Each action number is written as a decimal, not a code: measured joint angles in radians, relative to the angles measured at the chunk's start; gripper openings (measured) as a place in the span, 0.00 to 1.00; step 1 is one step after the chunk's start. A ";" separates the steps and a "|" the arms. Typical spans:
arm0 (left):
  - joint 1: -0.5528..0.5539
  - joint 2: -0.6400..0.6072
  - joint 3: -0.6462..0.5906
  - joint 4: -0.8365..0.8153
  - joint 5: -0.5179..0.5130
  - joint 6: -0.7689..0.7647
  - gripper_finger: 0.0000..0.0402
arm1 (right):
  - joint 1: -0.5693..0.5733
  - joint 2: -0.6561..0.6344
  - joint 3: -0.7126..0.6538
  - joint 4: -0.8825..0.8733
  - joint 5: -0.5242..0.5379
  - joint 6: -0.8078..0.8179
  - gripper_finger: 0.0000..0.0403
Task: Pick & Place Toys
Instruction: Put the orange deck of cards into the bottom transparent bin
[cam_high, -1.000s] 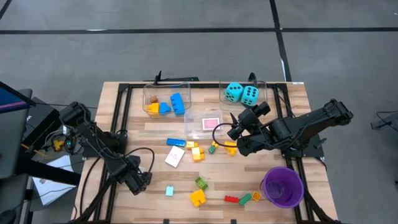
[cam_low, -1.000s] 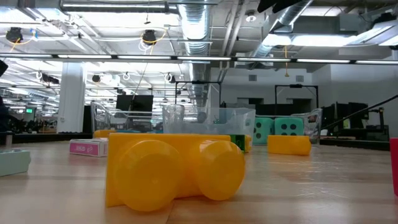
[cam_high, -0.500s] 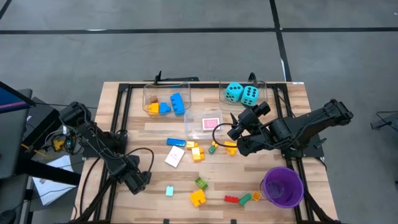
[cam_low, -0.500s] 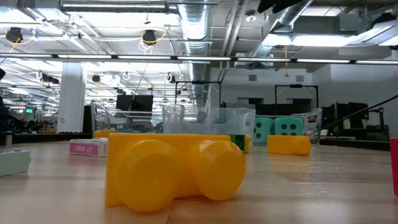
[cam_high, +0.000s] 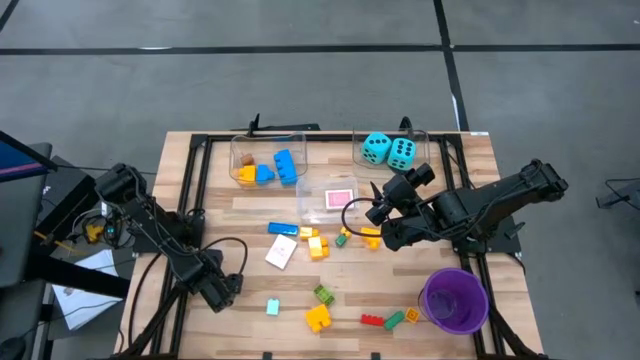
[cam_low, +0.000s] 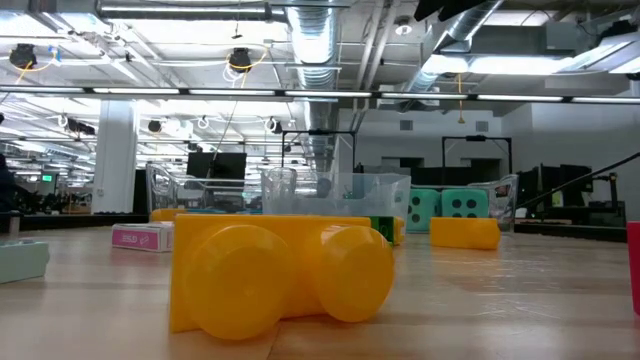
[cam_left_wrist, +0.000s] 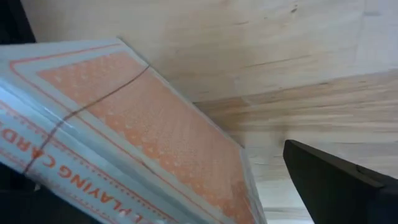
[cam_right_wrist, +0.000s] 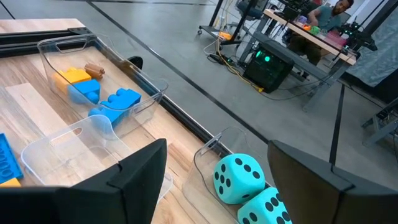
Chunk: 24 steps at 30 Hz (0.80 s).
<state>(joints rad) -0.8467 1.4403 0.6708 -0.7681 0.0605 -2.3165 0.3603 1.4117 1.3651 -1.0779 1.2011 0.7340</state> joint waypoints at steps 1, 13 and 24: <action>-0.001 0.000 0.000 -0.001 0.000 0.000 0.89 | 0.000 0.000 0.000 0.000 0.000 0.000 0.67; -0.020 0.000 0.000 -0.013 -0.006 -0.039 0.50 | 0.000 0.000 0.000 0.000 -0.007 0.000 0.67; -0.033 0.000 0.001 -0.010 -0.009 0.005 0.15 | 0.000 0.000 0.000 0.000 -0.011 0.000 0.67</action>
<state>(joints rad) -0.8795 1.4406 0.6716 -0.7784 0.0517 -2.3115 0.3603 1.4117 1.3655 -1.0782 1.1897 0.7341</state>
